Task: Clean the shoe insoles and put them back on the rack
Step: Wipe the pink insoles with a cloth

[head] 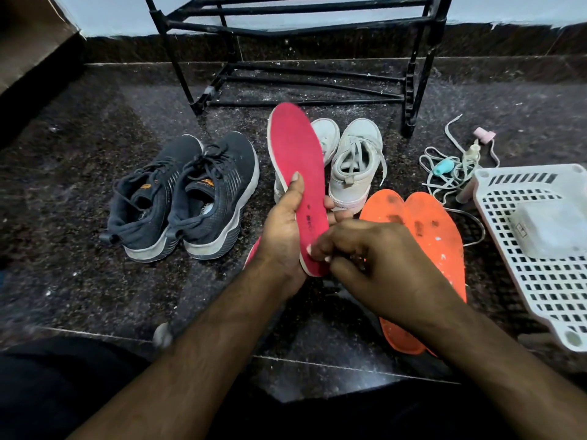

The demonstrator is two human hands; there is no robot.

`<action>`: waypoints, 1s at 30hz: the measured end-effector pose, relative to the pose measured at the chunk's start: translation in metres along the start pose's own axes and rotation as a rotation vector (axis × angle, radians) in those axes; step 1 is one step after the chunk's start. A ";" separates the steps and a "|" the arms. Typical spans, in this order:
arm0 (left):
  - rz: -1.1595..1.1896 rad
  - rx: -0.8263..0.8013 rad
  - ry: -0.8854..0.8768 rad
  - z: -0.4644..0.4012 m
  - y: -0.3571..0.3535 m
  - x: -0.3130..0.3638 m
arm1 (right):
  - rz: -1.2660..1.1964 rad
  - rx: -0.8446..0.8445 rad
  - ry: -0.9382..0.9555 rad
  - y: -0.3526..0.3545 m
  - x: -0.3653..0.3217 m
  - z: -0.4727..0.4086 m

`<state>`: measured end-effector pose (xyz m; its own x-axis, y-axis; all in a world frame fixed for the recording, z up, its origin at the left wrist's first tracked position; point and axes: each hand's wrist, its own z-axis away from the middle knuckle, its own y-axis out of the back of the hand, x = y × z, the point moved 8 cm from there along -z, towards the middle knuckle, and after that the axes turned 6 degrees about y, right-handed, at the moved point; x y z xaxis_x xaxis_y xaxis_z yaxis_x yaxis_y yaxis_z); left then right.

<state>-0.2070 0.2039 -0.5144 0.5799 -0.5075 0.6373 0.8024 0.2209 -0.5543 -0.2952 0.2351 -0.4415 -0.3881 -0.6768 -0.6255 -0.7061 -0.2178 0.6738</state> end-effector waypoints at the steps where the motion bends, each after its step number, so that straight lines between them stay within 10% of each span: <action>1: 0.010 0.014 -0.020 0.000 0.001 0.002 | -0.018 0.019 -0.016 0.002 0.001 0.001; 7: 0.143 -0.034 0.008 0.000 -0.008 -0.003 | 0.045 0.188 -0.077 0.017 0.009 0.002; 14: -0.025 0.028 0.012 -0.002 0.003 0.001 | -0.006 -0.075 -0.049 -0.004 0.000 0.003; 21: 0.066 -0.067 0.040 0.000 -0.011 -0.011 | -0.073 0.260 -0.151 0.027 0.022 0.001; 30: 0.032 0.082 -0.010 -0.001 0.013 0.005 | 0.086 -0.103 -0.107 -0.015 -0.005 0.002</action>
<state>-0.1935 0.2033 -0.5190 0.6068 -0.4908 0.6252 0.7918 0.3049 -0.5292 -0.2834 0.2428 -0.4495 -0.5089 -0.6185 -0.5987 -0.6052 -0.2376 0.7598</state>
